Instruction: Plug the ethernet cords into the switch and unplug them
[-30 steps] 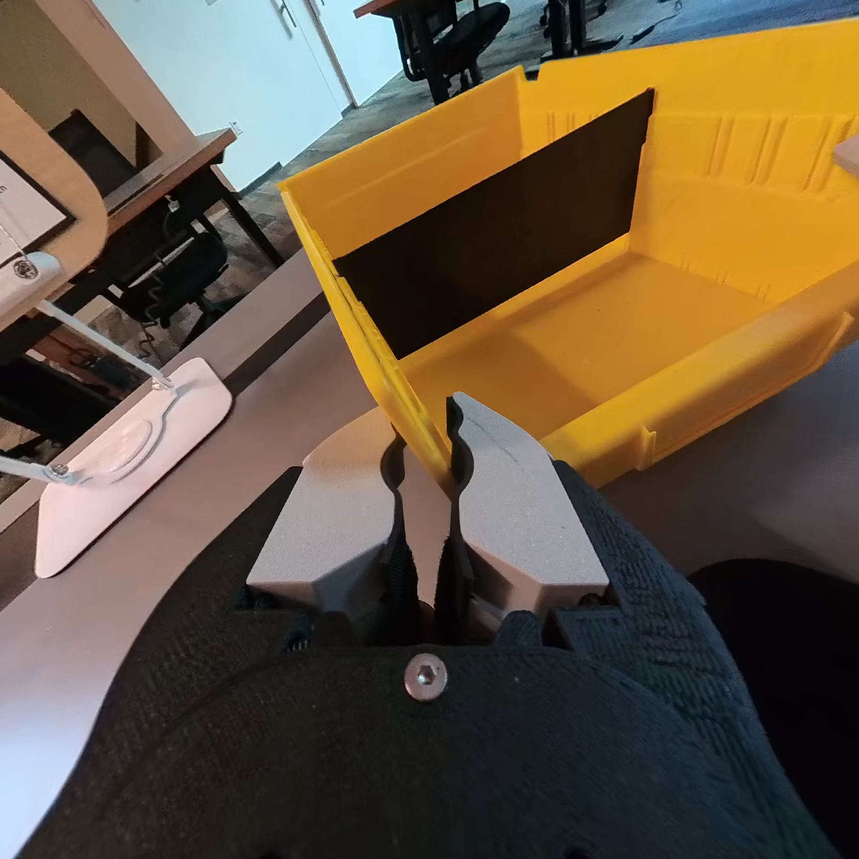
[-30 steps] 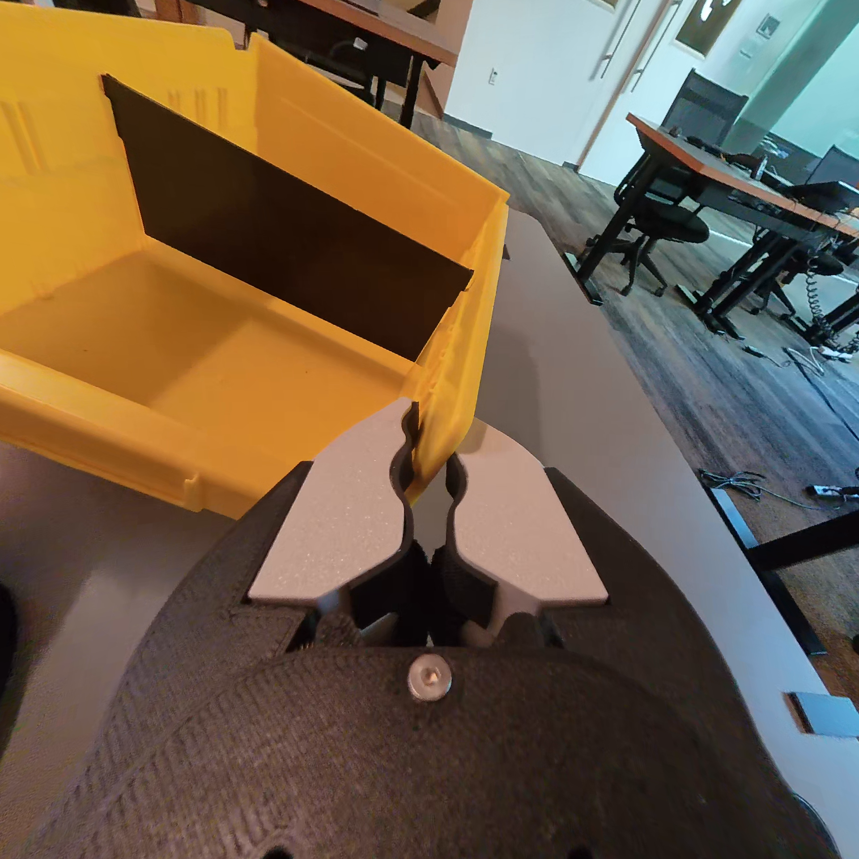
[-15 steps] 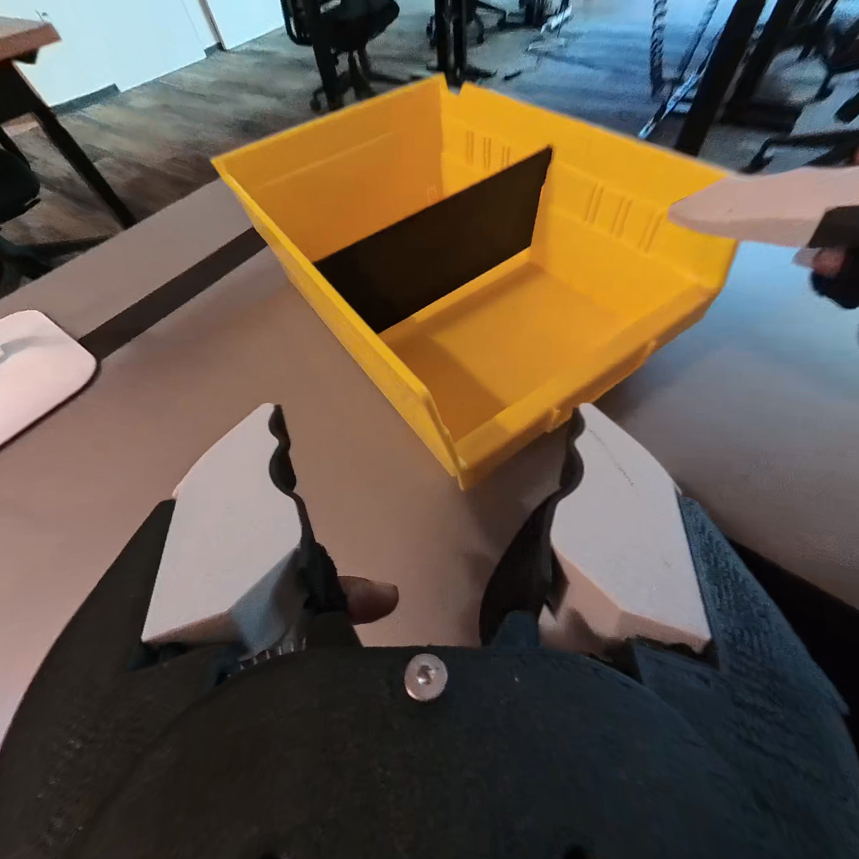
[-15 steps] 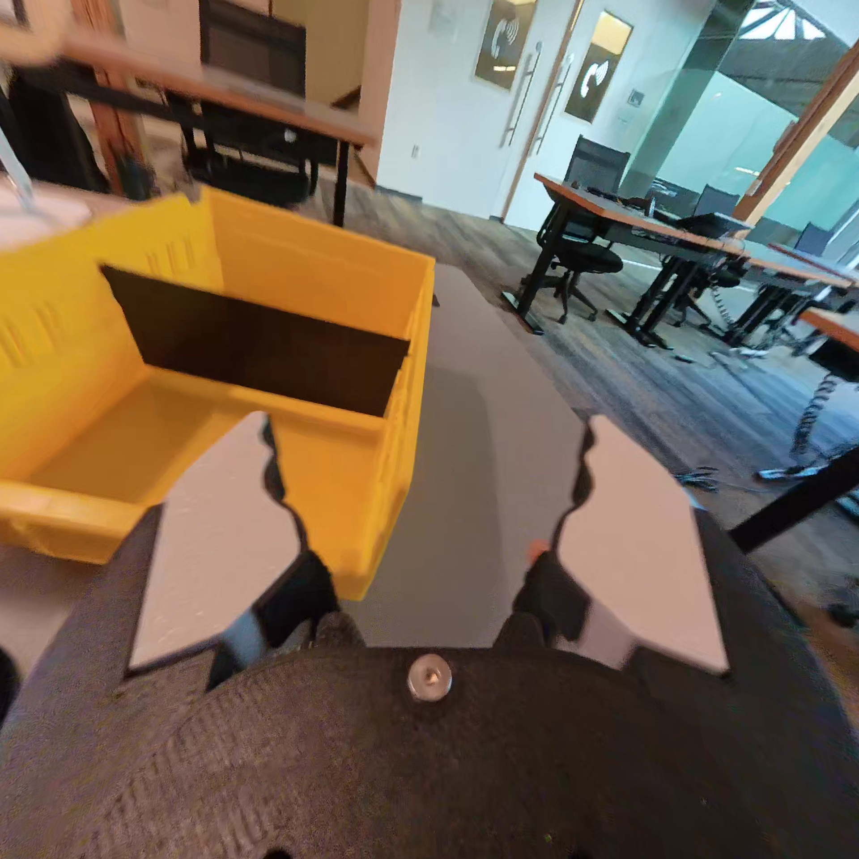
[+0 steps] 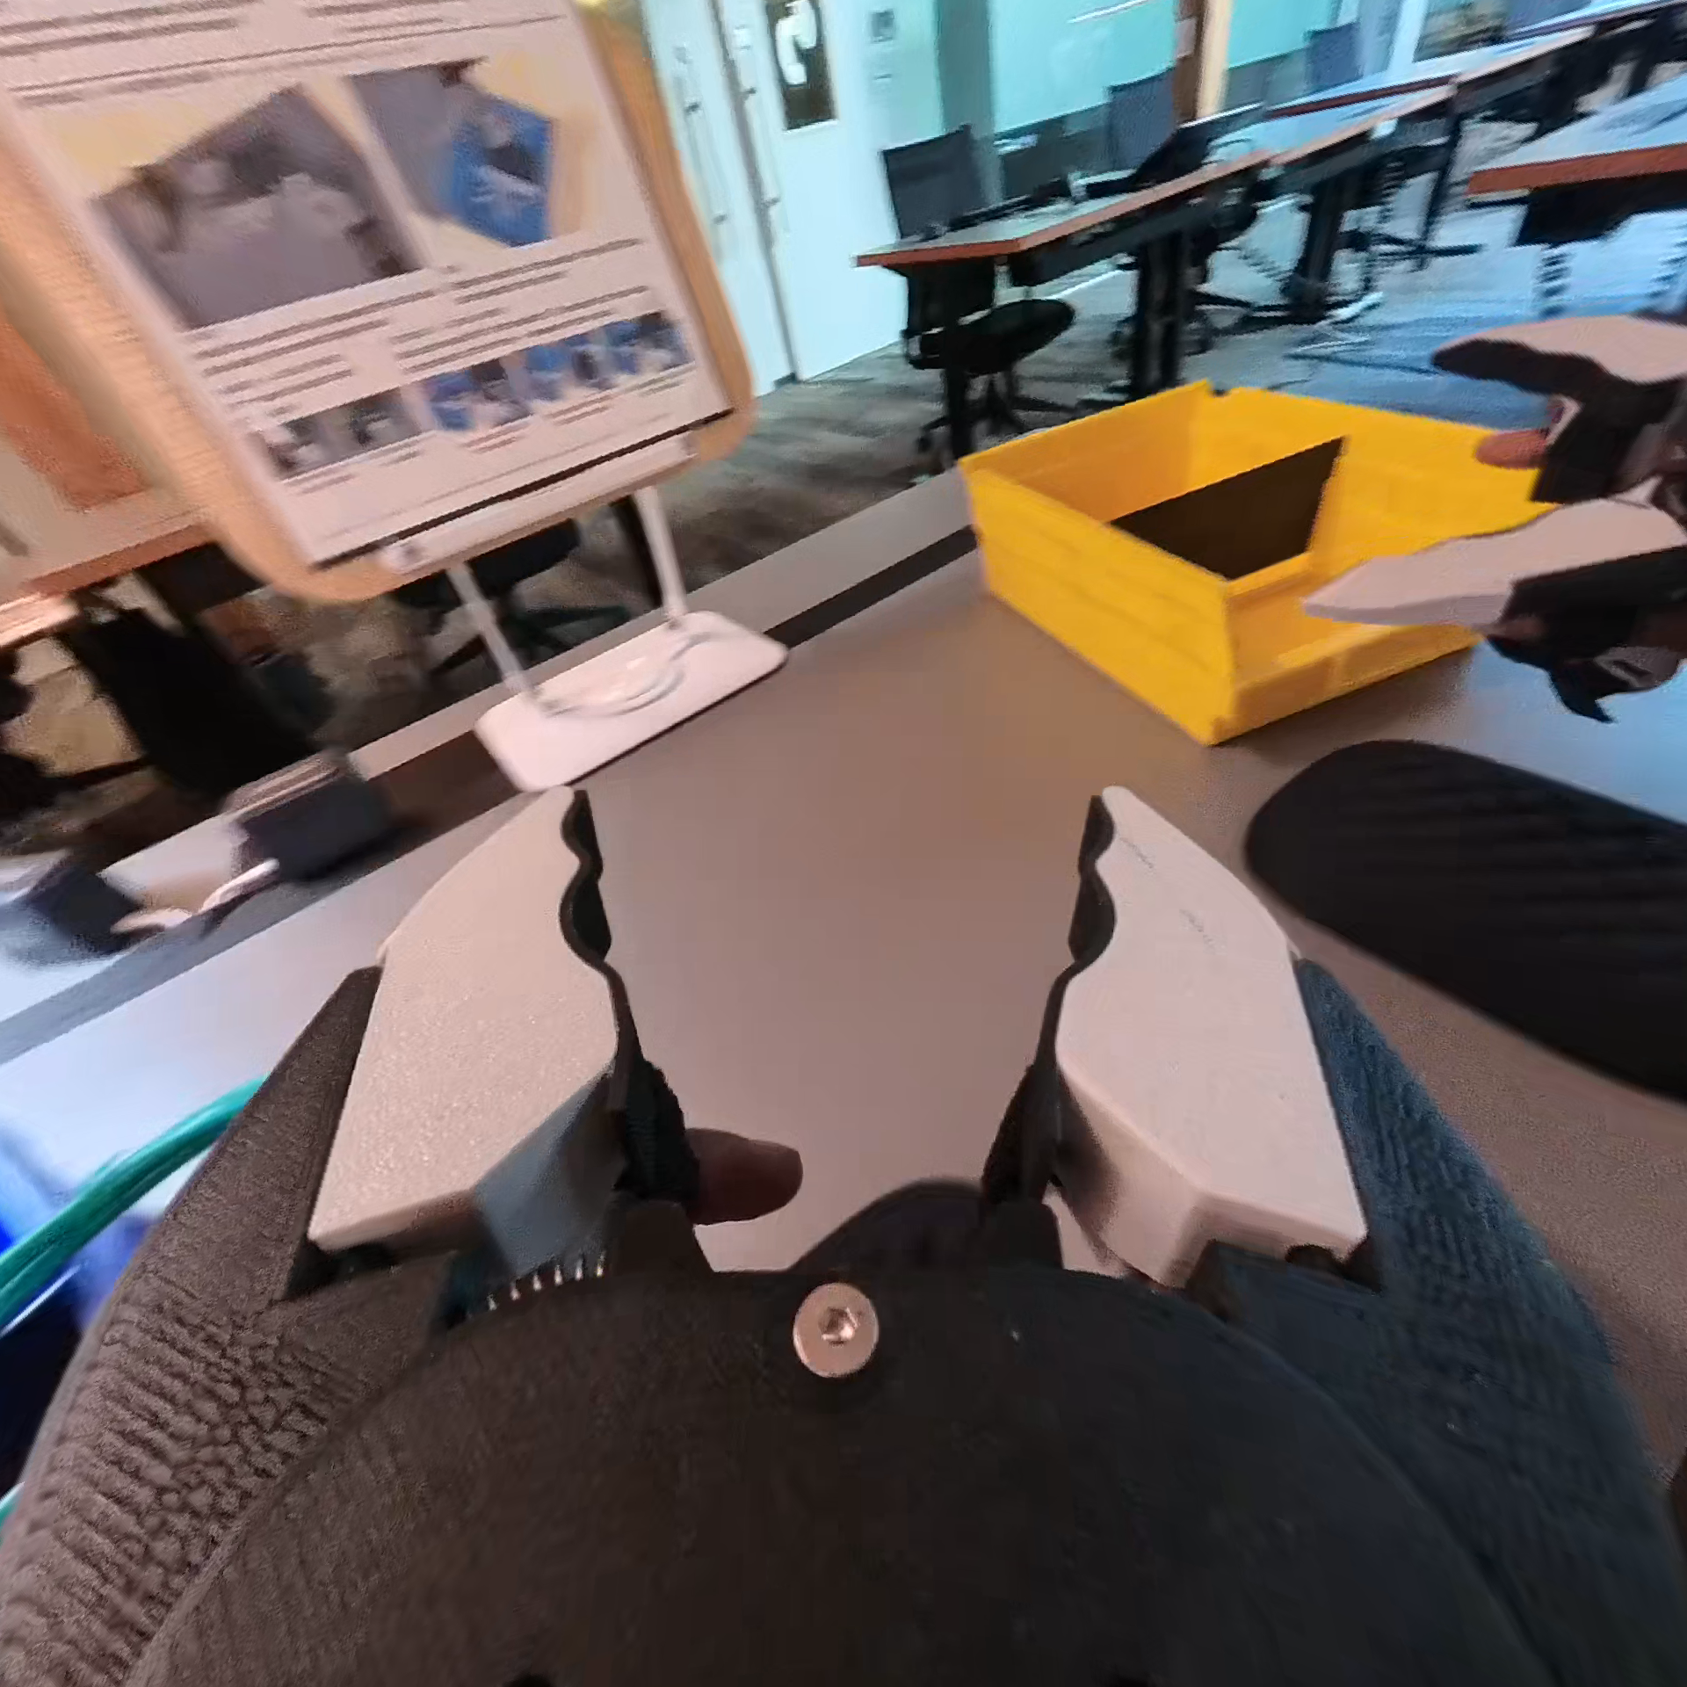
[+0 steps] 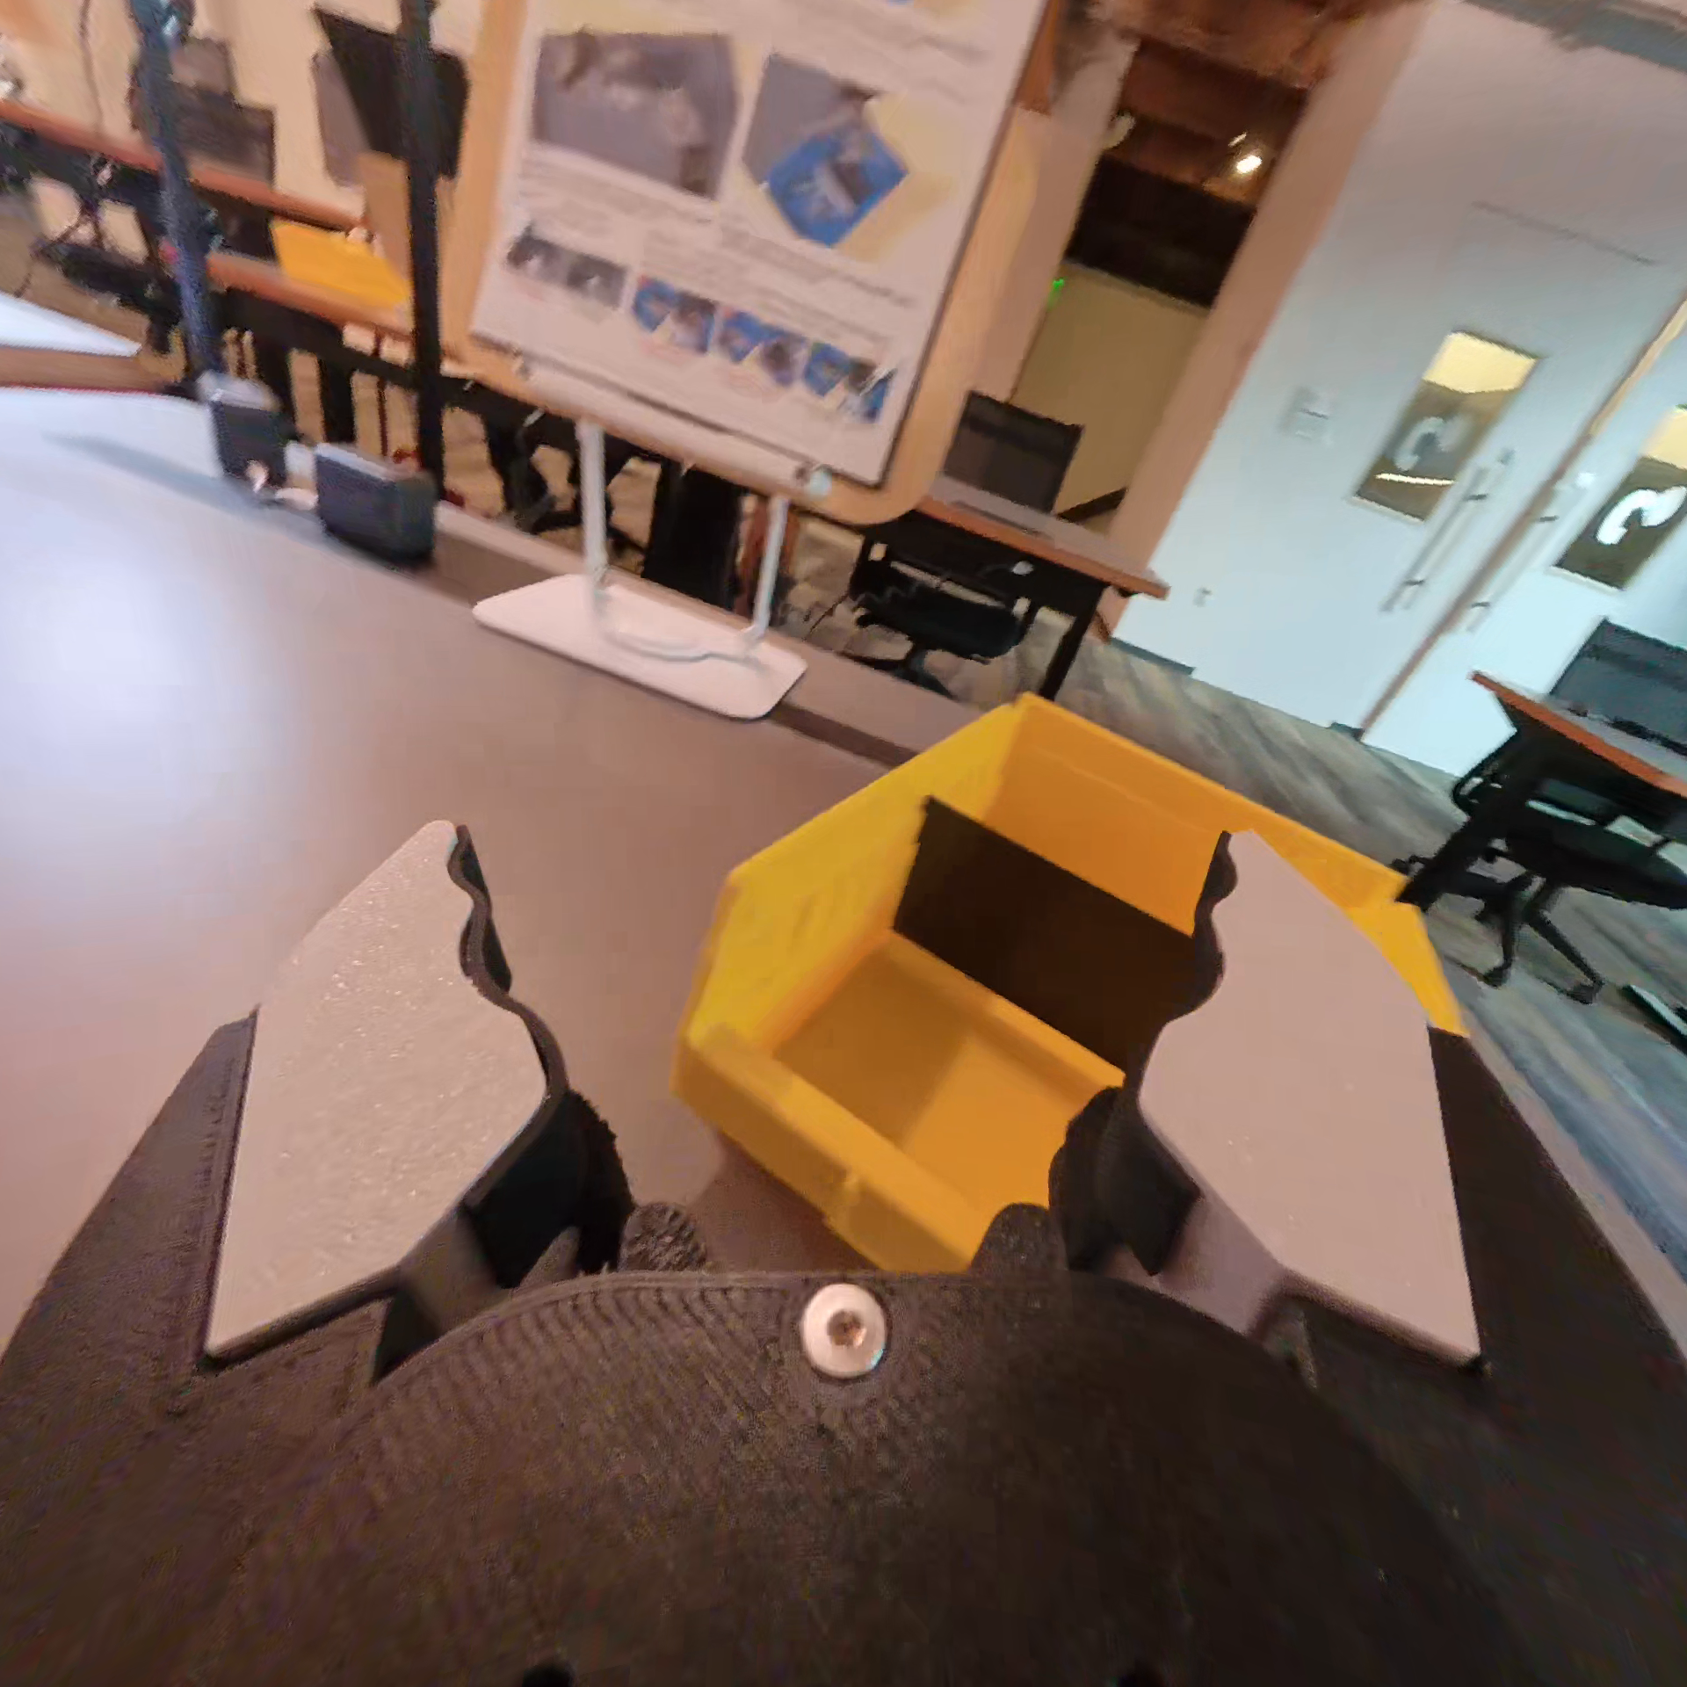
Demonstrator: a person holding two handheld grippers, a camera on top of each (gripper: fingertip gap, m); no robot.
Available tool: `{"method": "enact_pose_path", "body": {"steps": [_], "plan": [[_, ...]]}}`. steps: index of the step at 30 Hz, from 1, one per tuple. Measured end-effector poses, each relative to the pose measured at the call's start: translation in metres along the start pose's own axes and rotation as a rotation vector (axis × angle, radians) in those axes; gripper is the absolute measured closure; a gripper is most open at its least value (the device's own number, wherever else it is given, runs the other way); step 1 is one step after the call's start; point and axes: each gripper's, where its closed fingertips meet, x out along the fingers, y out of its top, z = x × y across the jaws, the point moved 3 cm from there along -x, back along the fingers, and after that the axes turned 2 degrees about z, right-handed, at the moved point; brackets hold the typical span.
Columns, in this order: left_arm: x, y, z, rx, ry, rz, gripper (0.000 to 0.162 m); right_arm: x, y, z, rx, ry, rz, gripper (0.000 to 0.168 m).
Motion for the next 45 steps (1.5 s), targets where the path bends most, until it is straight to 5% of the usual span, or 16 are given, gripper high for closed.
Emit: {"method": "enact_pose_path", "body": {"steps": [6,11,18,29,31,35,45], "plan": [[-0.089,-0.020,-0.089,0.038,0.219,-0.087,0.071,0.017,-0.016,-0.047,0.012,0.127,-0.030,0.027],[-0.132,-0.051,-0.158,0.262,0.290,-0.211,0.090,0.020,-0.026,-0.050,0.094,0.108,-0.027,0.037],[-0.115,-0.101,-0.227,0.604,0.200,-0.494,0.102,0.017,-0.025,-0.046,0.127,0.093,0.001,0.046],[-0.074,-0.137,-0.247,1.039,0.177,-0.598,0.122,0.018,-0.027,-0.045,0.134,0.083,-0.007,0.053],[-0.074,-0.133,-0.247,0.976,0.158,-0.560,0.135,0.018,-0.027,-0.045,0.131,0.080,-0.010,0.053],[-0.078,-0.116,-0.243,0.806,0.103,-0.474,0.135,0.018,-0.027,-0.047,0.113,0.081,-0.012,0.055],[-0.108,-0.001,-0.259,0.641,0.493,-0.036,0.136,0.020,-0.030,-0.053,0.061,0.099,-0.036,0.057]]}}
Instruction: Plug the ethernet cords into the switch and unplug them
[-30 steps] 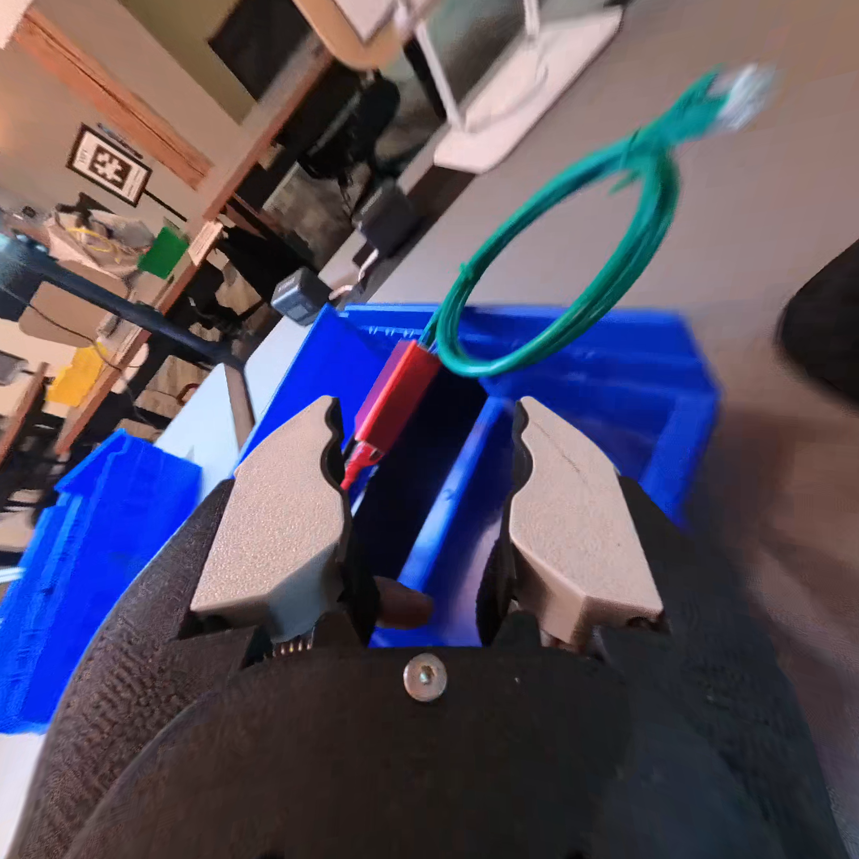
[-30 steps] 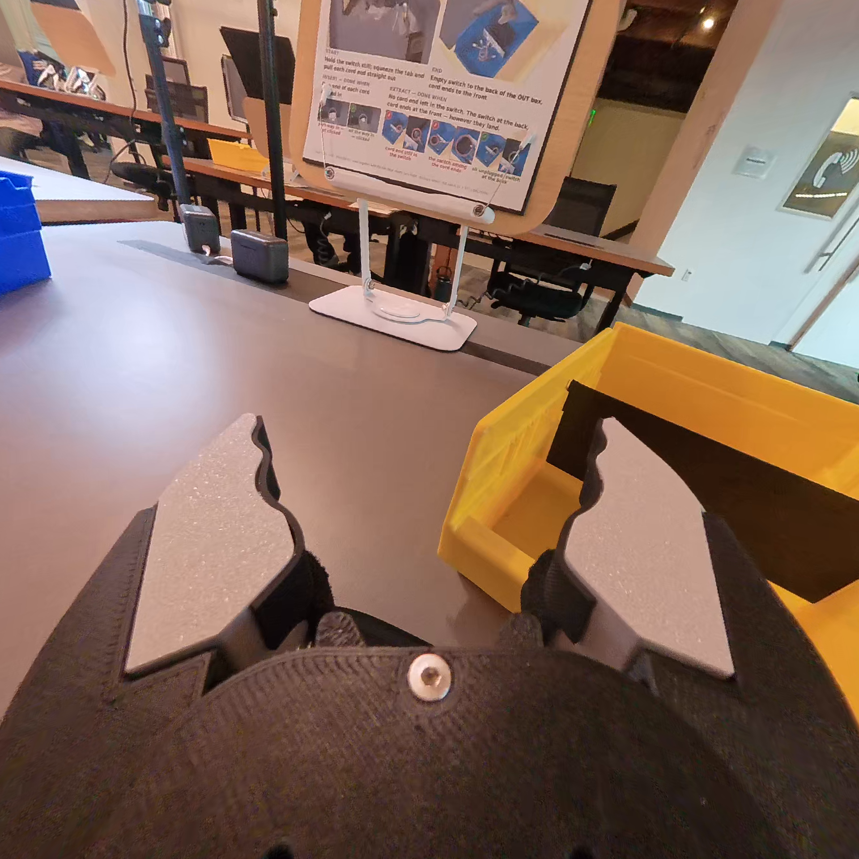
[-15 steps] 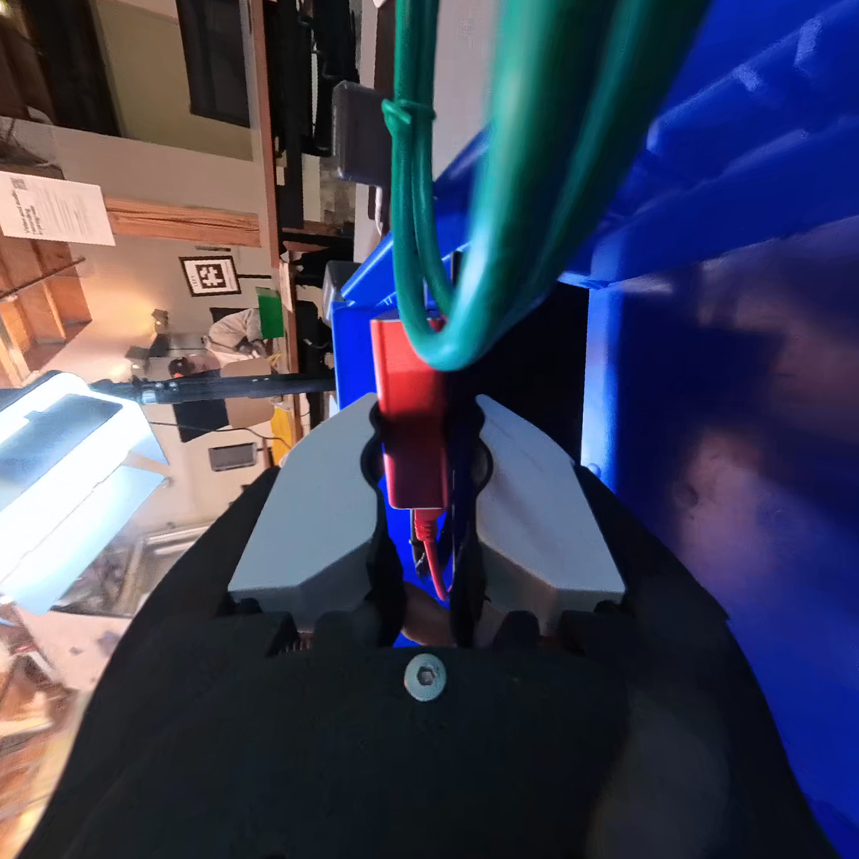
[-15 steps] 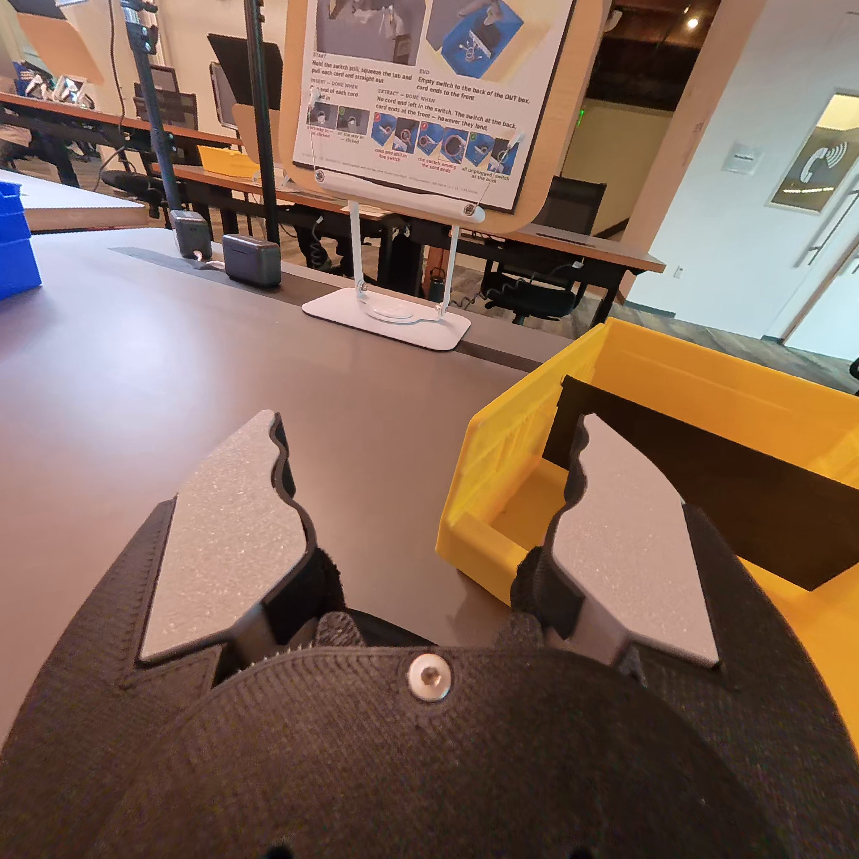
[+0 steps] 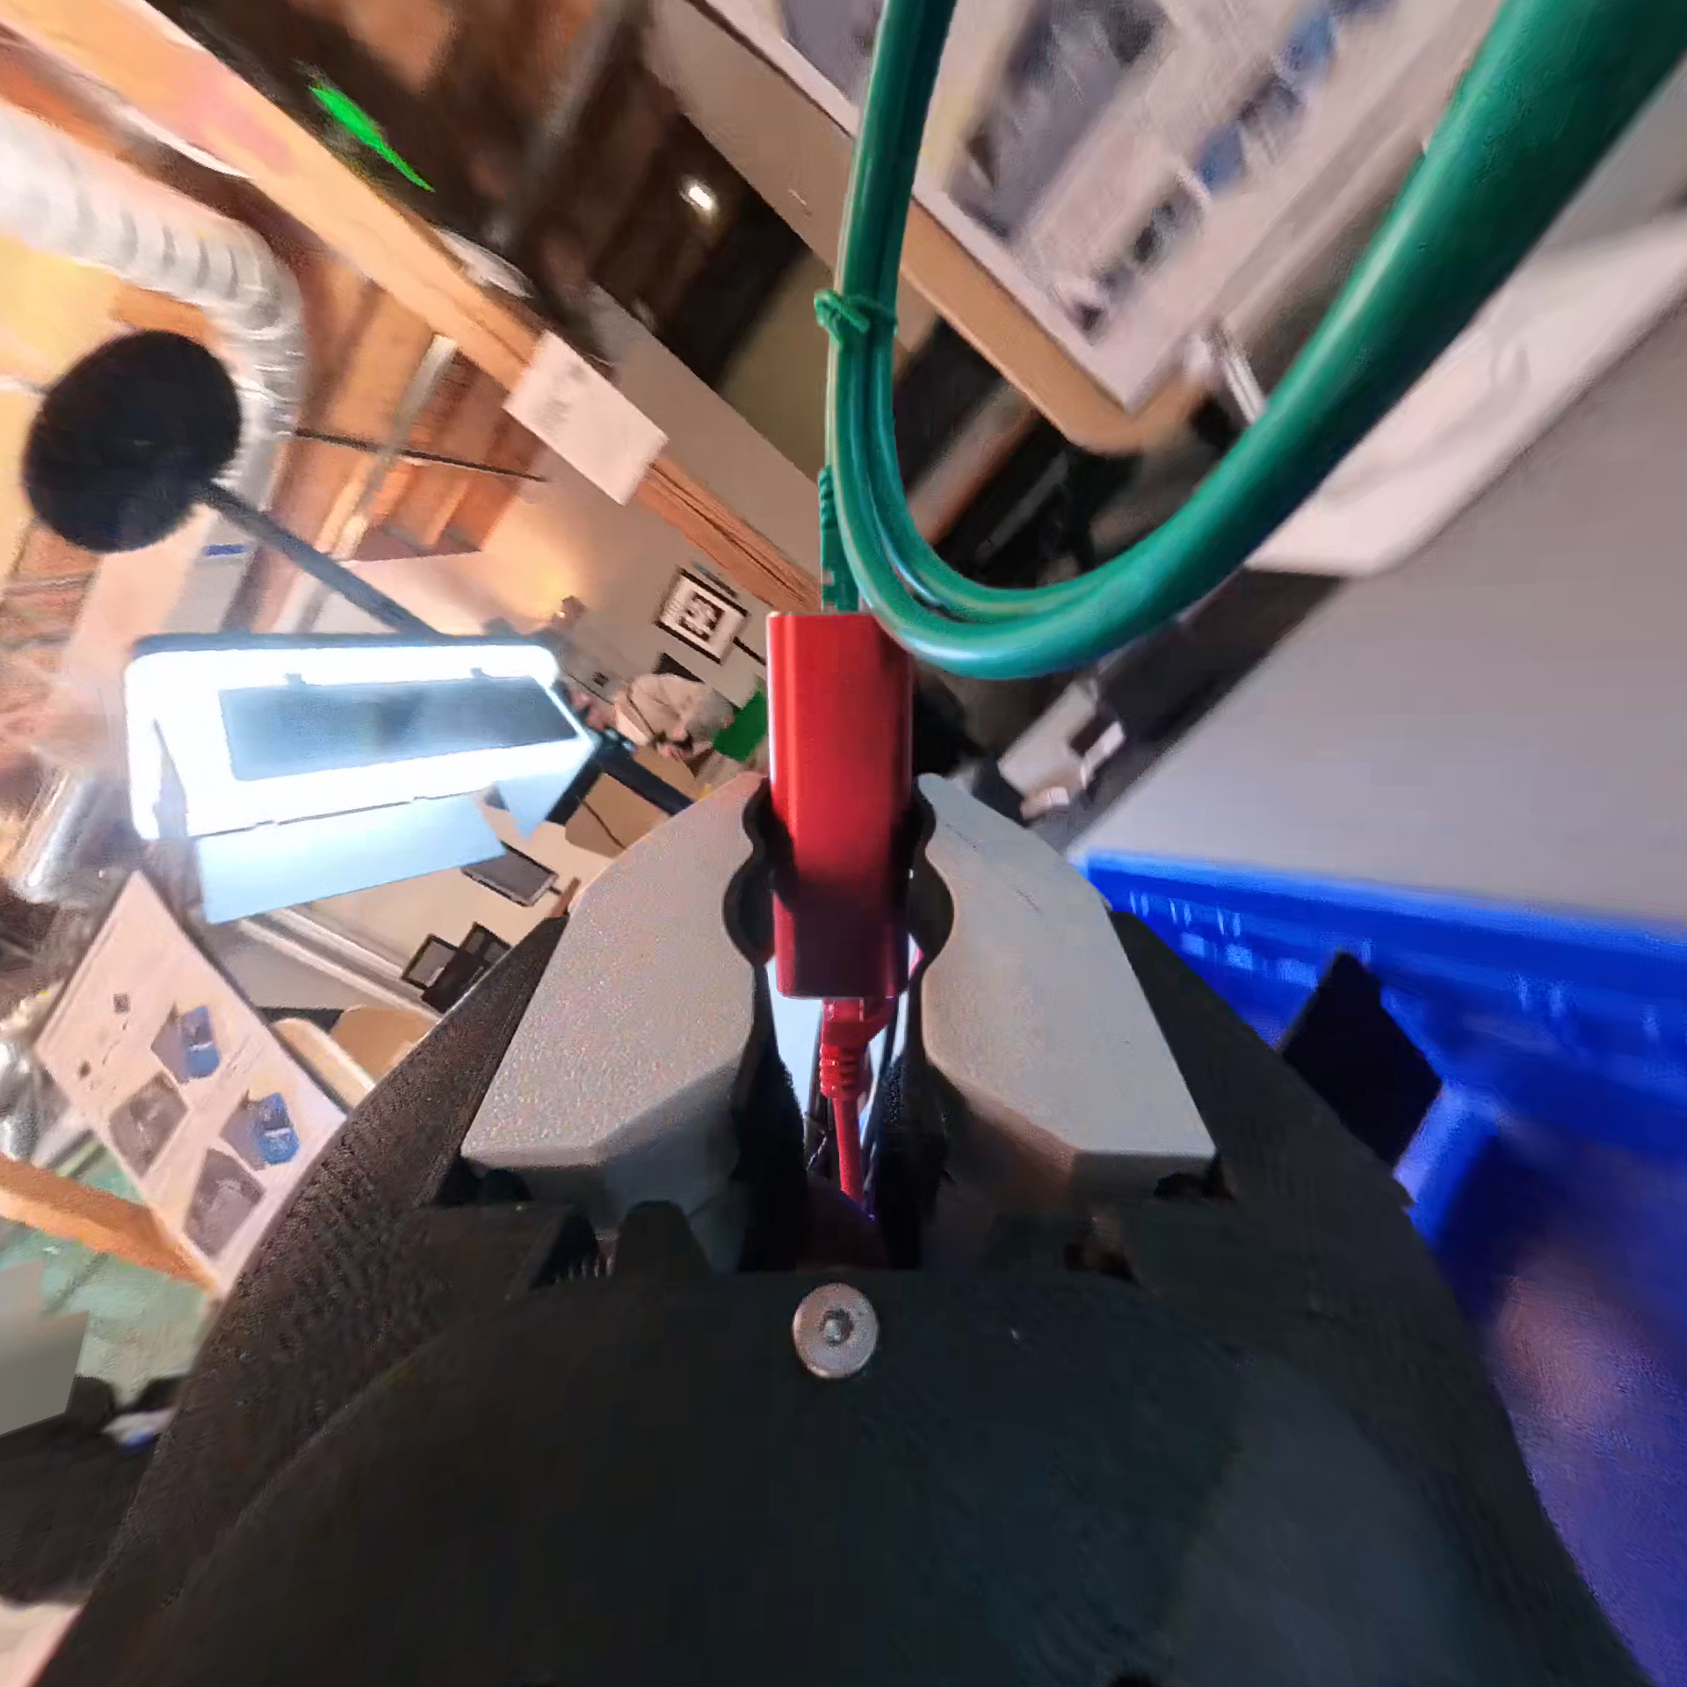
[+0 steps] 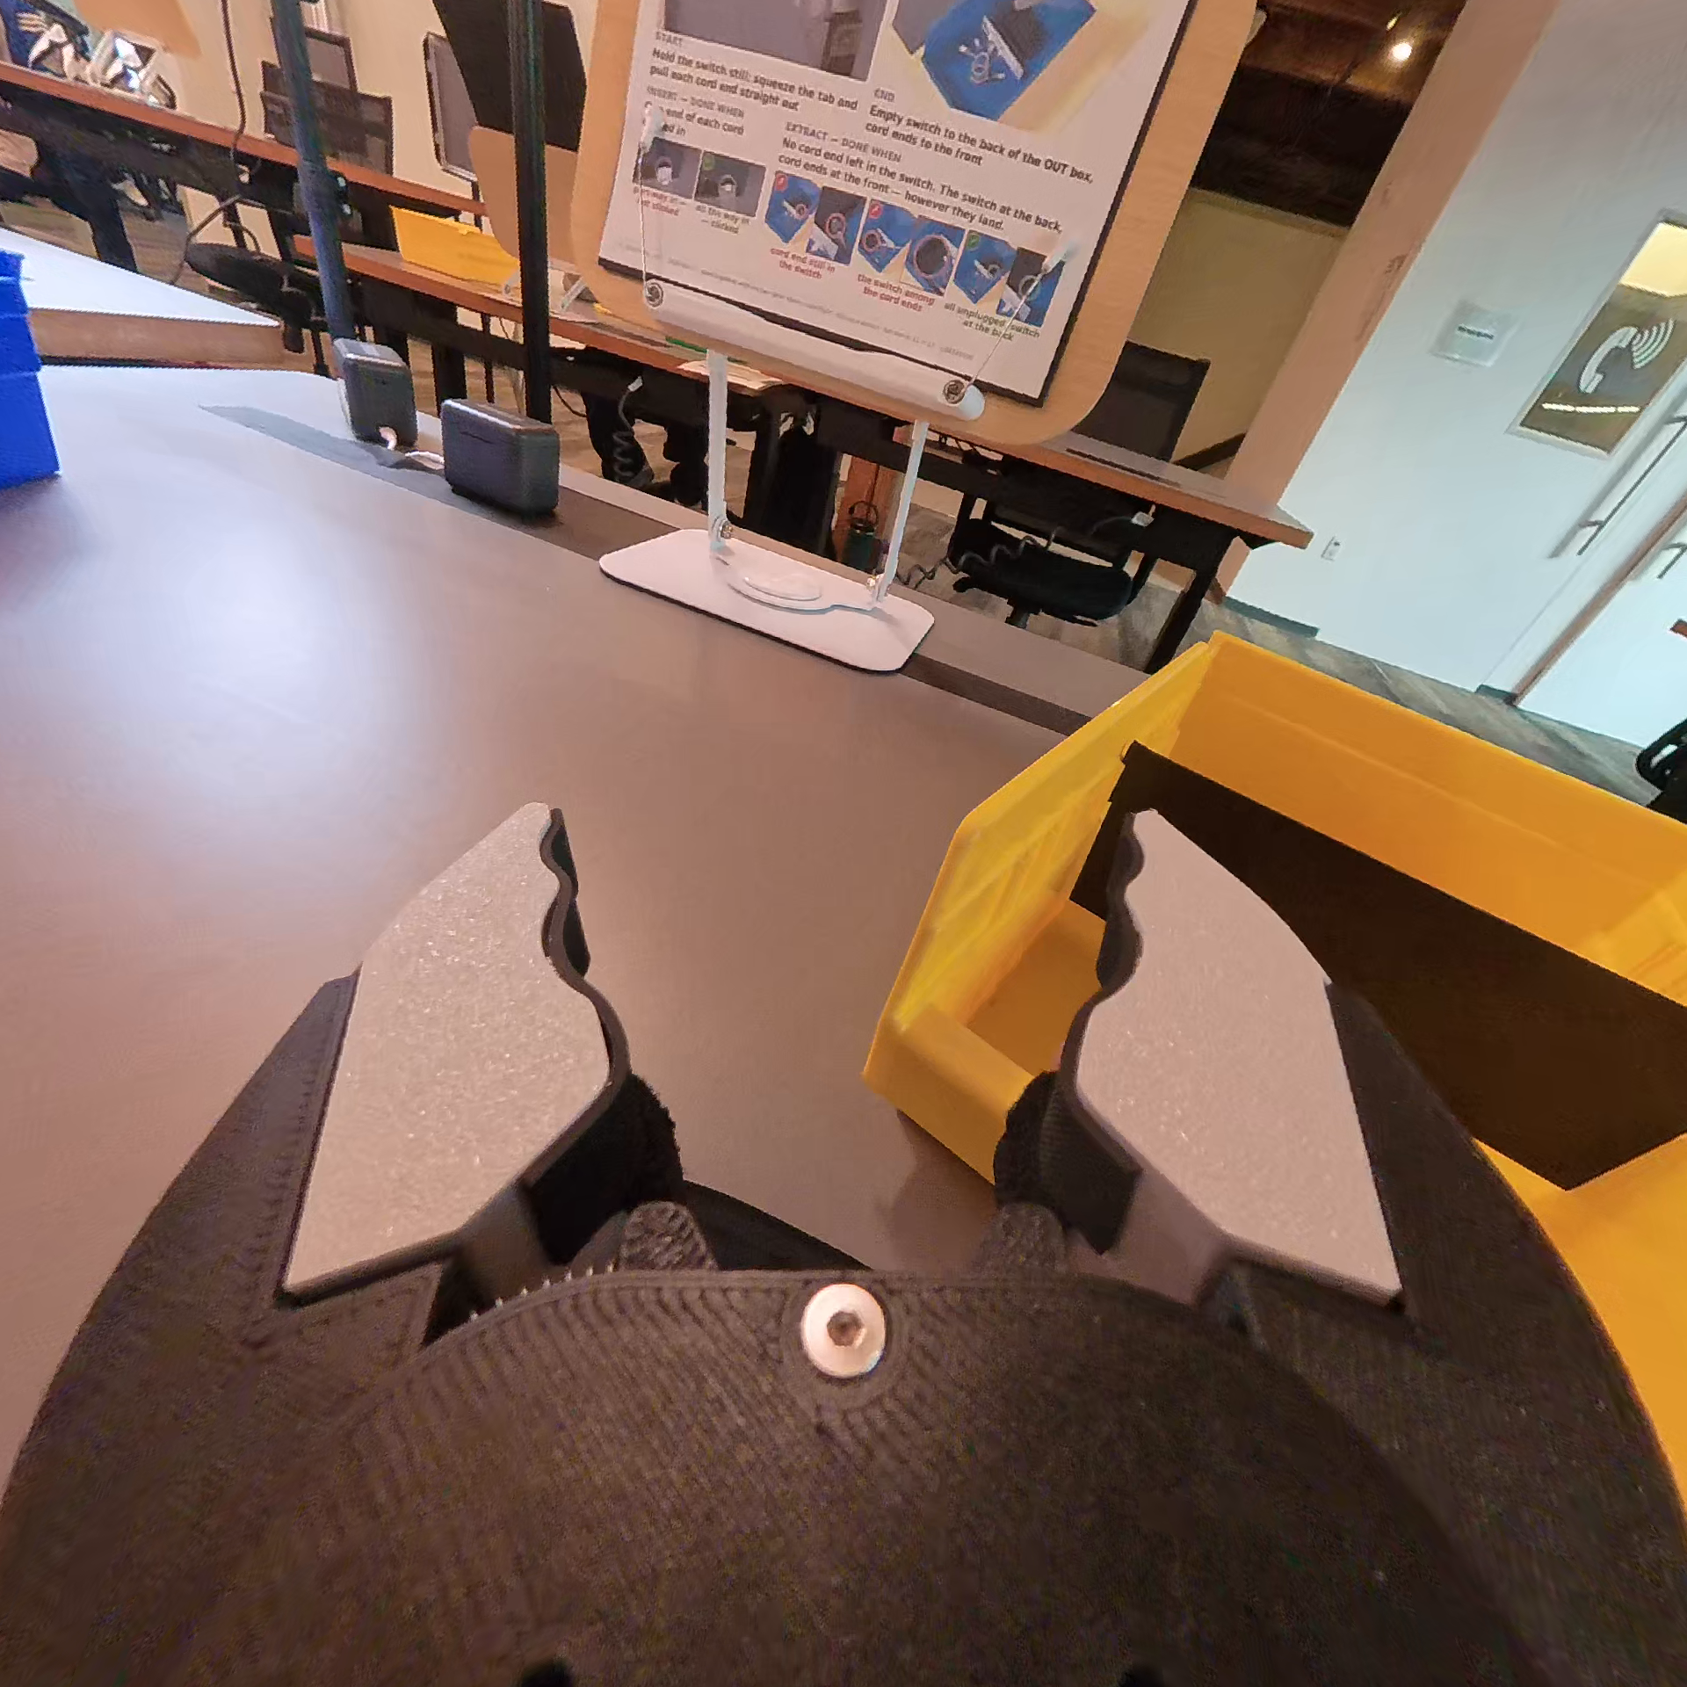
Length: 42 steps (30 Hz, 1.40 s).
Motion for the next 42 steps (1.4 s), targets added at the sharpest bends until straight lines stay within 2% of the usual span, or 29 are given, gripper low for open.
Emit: {"method": "enact_pose_path", "body": {"steps": [4,7,10,13,17,19,23,26,27,29,32,35,39,42], "plan": [[-0.012,0.049,-0.031,-0.265,0.127,0.223,0.135,-0.001,0.001,0.000,0.002,0.000,0.011,0.058],[-0.025,0.085,-0.045,-0.484,0.124,0.397,0.136,-0.002,0.002,0.000,-0.002,0.000,0.021,0.060],[-0.033,0.122,-0.037,-0.639,-0.003,0.513,0.136,-0.002,0.002,-0.002,-0.013,0.000,0.022,0.061],[-0.040,0.158,-0.011,-0.791,-0.196,0.616,0.136,-0.002,0.001,-0.002,-0.017,0.004,0.019,0.061],[-0.037,0.184,0.038,-0.969,-0.473,0.686,0.136,-0.003,0.002,-0.005,-0.020,0.030,0.028,0.066],[-0.031,0.188,0.064,-1.045,-0.591,0.671,0.136,-0.004,0.004,-0.007,-0.021,0.049,0.046,0.070],[-0.020,0.192,0.118,-1.000,-0.783,0.544,0.136,-0.010,0.009,-0.007,0.006,0.080,0.104,0.073],[-0.015,0.197,0.162,-0.849,-0.951,0.399,0.136,-0.014,0.018,-0.011,0.052,0.164,0.156,0.077],[-0.015,0.199,0.177,-0.791,-1.004,0.353,0.136,-0.015,0.022,-0.015,0.073,0.216,0.168,0.082],[-0.016,0.201,0.206,-0.690,-1.116,0.265,0.136,-0.019,0.038,-0.028,0.110,0.358,0.200,0.106],[-0.019,0.211,0.228,-0.637,-1.235,0.254,0.136,-0.029,0.076,-0.053,0.162,0.583,0.301,0.126],[-0.018,0.219,0.239,-0.598,-1.300,0.253,0.136,-0.036,0.105,-0.080,0.209,0.805,0.322,0.128],[-0.017,0.224,0.250,-0.584,-1.390,0.246,0.136,-0.033,0.124,-0.098,0.259,0.947,0.322,0.129],[-0.019,0.227,0.254,-0.570,-1.425,0.264,0.136,-0.029,0.125,-0.099,0.279,0.995,0.320,0.146]]}}
